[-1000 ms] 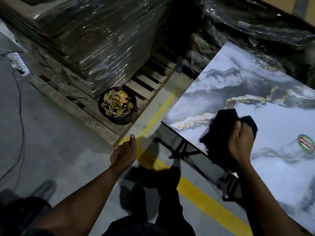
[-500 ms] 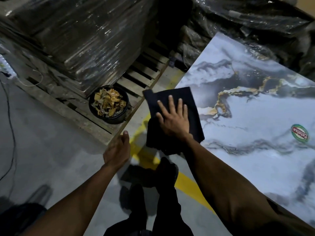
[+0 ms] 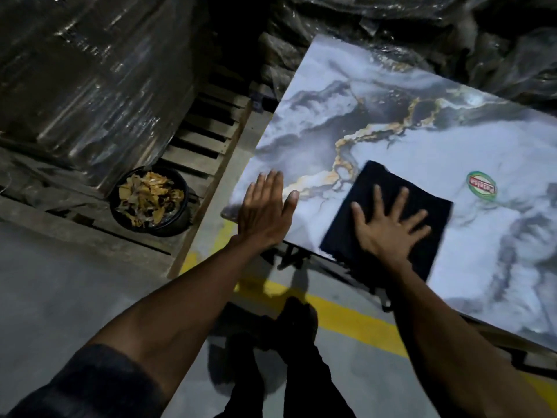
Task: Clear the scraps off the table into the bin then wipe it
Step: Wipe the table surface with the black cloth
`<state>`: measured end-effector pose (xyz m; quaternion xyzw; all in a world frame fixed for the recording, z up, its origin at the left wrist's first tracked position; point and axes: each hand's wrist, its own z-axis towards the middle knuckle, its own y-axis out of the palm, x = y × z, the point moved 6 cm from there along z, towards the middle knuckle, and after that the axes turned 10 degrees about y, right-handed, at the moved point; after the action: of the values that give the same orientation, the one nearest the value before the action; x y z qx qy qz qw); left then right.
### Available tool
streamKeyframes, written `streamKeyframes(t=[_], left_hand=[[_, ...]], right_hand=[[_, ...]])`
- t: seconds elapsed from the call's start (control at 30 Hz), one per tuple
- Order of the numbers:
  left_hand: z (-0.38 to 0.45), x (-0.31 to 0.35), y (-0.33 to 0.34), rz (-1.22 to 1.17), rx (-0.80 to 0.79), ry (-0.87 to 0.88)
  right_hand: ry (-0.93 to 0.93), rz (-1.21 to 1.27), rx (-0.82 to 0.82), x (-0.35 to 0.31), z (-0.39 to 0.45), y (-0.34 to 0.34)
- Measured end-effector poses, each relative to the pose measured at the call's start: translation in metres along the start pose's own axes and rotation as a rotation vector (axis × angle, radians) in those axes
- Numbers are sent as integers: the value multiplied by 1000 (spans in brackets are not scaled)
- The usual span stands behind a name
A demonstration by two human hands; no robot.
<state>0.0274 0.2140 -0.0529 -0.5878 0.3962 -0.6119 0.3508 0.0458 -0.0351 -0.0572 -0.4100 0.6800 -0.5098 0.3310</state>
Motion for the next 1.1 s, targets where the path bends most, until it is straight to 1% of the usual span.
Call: streamKeyframes(t=[0.13, 0.2, 0.27, 0.33, 0.4, 0.47, 0.53, 0.63, 0.67, 0.73, 0.87, 0.97, 1.03, 1.1], left_hand=[[2, 2, 13, 102, -9, -69], [3, 2, 12, 130, -16, -88], [6, 3, 14, 185, -8, -101], [6, 1, 16, 250, -5, -111], [6, 2, 18, 273, -12, -89], [9, 1, 18, 264, -23, -121], [11, 7, 17, 304, 8, -168], [9, 28, 20, 320, 21, -243], [10, 46, 24, 328, 22, -226], [15, 89, 40, 317, 21, -129], [22, 201, 89, 302, -22, 186], [25, 273, 122, 208, -107, 318], [24, 315, 139, 186, -120, 419], [23, 345, 151, 175, -130, 468]], right_hand=[[-371, -86, 19, -94, -35, 14], [-489, -93, 19, -112, -47, 18], [-519, -72, 31, -103, -44, 18], [-473, -37, 44, -76, -31, 16], [-372, 3, 46, -36, -17, 11], [-275, 30, 55, 7, -5, 6], [-205, 46, 49, 49, 5, 1], [-129, 52, 36, 103, 18, -3], [-99, 60, 35, 123, 23, -5], [-51, 75, 41, 158, 30, -9], [44, 108, 76, 233, 47, -19], [124, 136, 86, 286, 64, -25], [184, 147, 87, 321, 77, -29], [254, 158, 81, 344, 86, -33]])
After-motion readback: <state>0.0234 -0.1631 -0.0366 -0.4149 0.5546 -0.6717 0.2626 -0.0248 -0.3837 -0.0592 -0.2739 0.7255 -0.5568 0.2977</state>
